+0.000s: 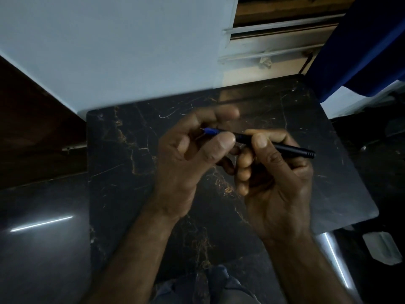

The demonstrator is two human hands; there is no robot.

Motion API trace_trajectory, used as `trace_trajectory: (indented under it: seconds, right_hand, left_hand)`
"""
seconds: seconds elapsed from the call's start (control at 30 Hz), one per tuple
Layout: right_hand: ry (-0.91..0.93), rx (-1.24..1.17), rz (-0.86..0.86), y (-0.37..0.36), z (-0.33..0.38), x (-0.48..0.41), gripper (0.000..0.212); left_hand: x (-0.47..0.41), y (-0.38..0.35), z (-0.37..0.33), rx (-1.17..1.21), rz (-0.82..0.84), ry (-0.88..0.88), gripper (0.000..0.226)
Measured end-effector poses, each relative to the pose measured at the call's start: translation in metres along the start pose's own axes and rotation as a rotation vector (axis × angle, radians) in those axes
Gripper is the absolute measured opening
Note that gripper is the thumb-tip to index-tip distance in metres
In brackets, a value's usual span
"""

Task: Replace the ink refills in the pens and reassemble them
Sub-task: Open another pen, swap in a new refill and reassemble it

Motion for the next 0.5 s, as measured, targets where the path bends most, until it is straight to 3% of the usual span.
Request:
trace_trajectory:
  seconds: [0.1, 0.2, 0.33, 0.43, 0.5]
  right_hand:
    - [0.022, -0.098, 0.035, -0.002, 0.002, -0.004, 0.017]
    - [0.002, -0.077, 0.054, -0.006, 0.003, -0.006, 0.015]
    - [0.012, -0.092, 0.056, -0.004, 0.010, -0.012, 0.016]
    - [0.029, -0.065, 0.080, 0.001, 0.017, -0.020, 0.017]
    - [0.012, -0.066, 0.103, 0.002, 0.019, -0.021, 0.017]
  left_hand:
    - [-0.001, 0.000, -0.001, -0.141, -0.156, -0.085, 0.008]
    - [-0.005, -0.004, 0.001, -0.198, -0.278, -0.126, 0.035]
    - [0.000, -0.007, 0.000, -0.098, -0.131, -0.121, 0.014]
    - [0.003, -0.007, 0.000, -0.084, -0.161, -0.164, 0.029]
    - [0.002, -0.007, -0.003, -0.124, -0.182, -0.185, 0.023]
Point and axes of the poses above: each hand's wrist, its own x-axis away from the middle knuckle, its own y-axis out of the back of the hand, z = x × y, the point moved 1 cm from there along -x, towards the middle knuckle, and after that the axes turned 5 degrees about y, right-handed, at the moved point
